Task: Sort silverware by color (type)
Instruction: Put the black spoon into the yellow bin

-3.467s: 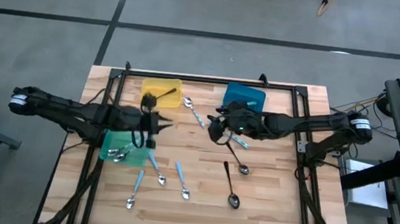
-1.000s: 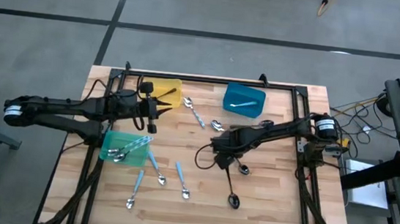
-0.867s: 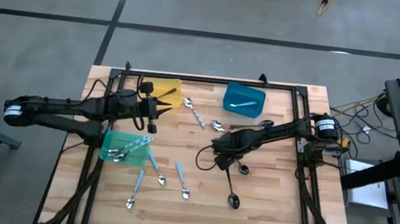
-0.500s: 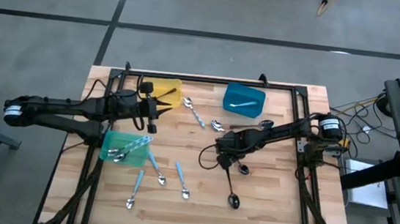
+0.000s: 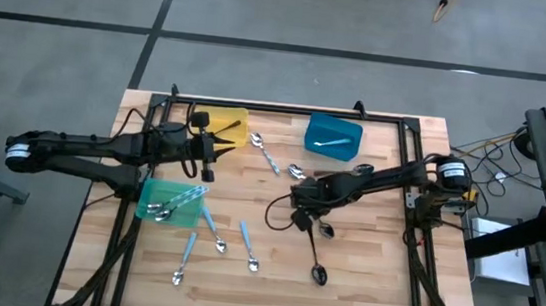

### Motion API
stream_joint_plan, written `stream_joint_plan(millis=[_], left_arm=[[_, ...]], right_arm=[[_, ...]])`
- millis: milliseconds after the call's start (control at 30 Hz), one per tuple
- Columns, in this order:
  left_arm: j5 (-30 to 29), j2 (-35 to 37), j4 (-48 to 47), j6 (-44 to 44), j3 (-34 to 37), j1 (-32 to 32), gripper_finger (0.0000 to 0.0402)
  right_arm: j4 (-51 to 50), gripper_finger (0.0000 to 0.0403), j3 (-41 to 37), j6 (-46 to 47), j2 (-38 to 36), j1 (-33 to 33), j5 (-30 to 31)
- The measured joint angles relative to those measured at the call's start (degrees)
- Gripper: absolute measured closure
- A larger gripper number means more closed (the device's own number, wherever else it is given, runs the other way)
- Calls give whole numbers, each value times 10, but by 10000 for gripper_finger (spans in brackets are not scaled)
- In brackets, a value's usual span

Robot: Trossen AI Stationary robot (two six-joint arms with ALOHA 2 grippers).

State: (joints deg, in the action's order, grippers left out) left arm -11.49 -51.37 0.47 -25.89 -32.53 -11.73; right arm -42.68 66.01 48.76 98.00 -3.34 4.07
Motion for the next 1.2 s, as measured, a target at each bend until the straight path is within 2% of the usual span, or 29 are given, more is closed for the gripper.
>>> stream_joint_plan(millis=[500,867,1200], left_arm=[[0,0,1,0,0,0,363],[0,0,5,0,0,0,363],[0,0,5,10,0,0,363]], right_arm=[[6,391,65,-52,0,9,37],[85,395,76,-115,0,26,40],[85,394,76,-113,3,43,0]])
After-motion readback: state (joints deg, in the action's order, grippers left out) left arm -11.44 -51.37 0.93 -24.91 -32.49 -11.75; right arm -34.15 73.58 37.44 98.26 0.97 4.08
